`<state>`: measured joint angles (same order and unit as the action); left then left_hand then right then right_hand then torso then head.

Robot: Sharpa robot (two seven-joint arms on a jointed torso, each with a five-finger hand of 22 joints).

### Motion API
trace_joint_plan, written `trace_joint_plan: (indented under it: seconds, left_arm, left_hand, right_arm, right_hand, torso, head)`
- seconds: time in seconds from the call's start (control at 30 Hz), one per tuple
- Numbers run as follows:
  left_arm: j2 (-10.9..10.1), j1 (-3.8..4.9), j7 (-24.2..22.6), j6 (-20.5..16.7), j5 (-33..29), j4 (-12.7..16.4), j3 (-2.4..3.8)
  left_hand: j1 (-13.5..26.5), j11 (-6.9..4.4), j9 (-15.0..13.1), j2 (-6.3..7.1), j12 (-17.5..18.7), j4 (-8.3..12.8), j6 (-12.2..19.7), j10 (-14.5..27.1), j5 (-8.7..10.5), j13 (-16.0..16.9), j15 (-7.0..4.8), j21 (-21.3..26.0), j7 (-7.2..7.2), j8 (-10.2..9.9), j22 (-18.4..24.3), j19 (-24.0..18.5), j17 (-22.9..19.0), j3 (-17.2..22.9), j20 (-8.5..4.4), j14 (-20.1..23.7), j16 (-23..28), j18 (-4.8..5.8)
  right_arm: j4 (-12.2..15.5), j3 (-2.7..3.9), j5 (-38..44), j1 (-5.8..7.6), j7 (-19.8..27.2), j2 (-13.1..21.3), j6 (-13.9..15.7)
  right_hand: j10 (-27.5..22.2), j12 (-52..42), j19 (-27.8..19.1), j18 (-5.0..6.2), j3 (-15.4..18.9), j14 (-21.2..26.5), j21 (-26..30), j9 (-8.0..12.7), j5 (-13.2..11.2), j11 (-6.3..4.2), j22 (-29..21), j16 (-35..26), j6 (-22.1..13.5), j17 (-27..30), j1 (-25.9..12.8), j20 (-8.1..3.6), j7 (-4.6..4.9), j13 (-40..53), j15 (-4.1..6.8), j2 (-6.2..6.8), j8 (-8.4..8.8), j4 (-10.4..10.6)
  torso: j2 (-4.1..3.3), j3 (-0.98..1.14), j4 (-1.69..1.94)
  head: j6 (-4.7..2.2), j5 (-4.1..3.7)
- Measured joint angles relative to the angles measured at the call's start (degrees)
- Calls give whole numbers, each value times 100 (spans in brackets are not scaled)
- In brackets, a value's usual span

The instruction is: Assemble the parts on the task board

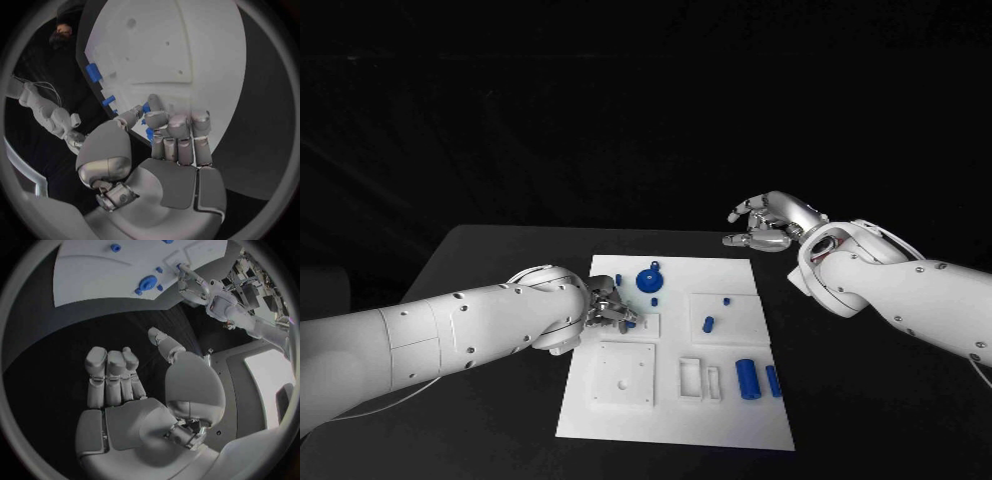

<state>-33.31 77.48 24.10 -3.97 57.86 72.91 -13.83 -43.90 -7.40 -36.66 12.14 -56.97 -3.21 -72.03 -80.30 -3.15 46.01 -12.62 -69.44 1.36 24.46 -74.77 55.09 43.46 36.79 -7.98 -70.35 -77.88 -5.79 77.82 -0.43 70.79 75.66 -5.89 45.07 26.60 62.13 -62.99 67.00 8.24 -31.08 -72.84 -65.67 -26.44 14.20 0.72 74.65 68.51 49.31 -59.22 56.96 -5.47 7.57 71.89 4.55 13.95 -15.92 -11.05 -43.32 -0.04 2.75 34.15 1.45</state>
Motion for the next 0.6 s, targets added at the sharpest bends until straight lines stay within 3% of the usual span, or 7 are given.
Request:
trace_joint_plan:
  seconds: [0.1, 0.27, 0.37, 0.43, 0.6]
  left_arm:
    - [-1, 0, 3, -12, 0, -13, 0]
    - [-8, 0, 5, -45, 0, -23, 1]
    - [-10, 0, 5, -62, 0, -22, 1]
    - [-14, 0, 5, -72, -1, -19, 2]
    - [-61, -2, 0, -101, -16, 25, 17]
  left_hand:
    - [61, 0, -1, 173, -23, -149, 16, 0, 5, -7, 0, -5, -14, 34, 11, 0, -9, -24, 0, 0, -6, 0]
    - [215, -7, -34, 24, -46, 23, 72, 8, 32, 6, -40, -44, 8, 63, 2, -125, -13, -840, 40, 40, -54, 0]
    - [214, -7, -34, 24, -46, 15, 73, 8, 32, 6, -52, -44, 9, 63, 2, -145, -19, -963, 19, 53, -67, 0]
    - [214, -7, -34, 24, -46, 12, 74, 8, 32, 6, -51, -44, 10, 63, 3, -145, -24, -998, 19, 53, -67, -90]
    - [186, -7, -34, 52, -46, -29, 76, 8, 32, 6, -51, -44, 13, 63, 17, -165, -37, -1039, 40, 54, -67, -90]
  right_arm:
    - [-2, 0, 0, 0, 0, 0, -1]
    - [-4, 0, -1, 0, 0, 0, -2]
    - [-9, 0, -2, 0, 0, 0, -3]
    - [-12, 0, -3, 0, 1, 0, -3]
    - [-20, 0, -7, 0, 3, 0, -3]
  right_hand:
    - [0, 0, -5, 0, 0, 0, 0, 0, 0, 0, 0, 0, 0, 0, 0, 5, 0, 0, 0, 0, 0, 0]
    - [0, 0, -5, 0, 0, 0, 0, 0, 0, 0, -1, 0, 0, 0, 0, 5, 0, 0, 0, 0, 0, 0]
    - [0, 0, -6, 0, 0, 0, 0, 0, 0, 0, -1, 0, 0, 0, 0, 5, 0, 0, 0, 0, 0, 0]
    - [0, 0, -6, 0, 0, 0, 0, -1, 0, 0, 1, 0, 0, 0, 0, 6, 0, 0, 0, 0, 0, 0]
    - [0, 0, -6, 0, 0, 0, 0, 0, 0, 0, 4, 0, 0, 0, 0, 6, 0, -1, 0, 0, 0, 0]
  torso:
    - [0, 0, 0]
    - [1, 2, 0]
    - [1, 2, 0]
    - [2, 2, 0]
    - [3, 1, 0]
  head:
    - [0, -1]
    - [-4, -1]
    - [-9, -2]
    - [-9, -2]
    - [-9, 1]
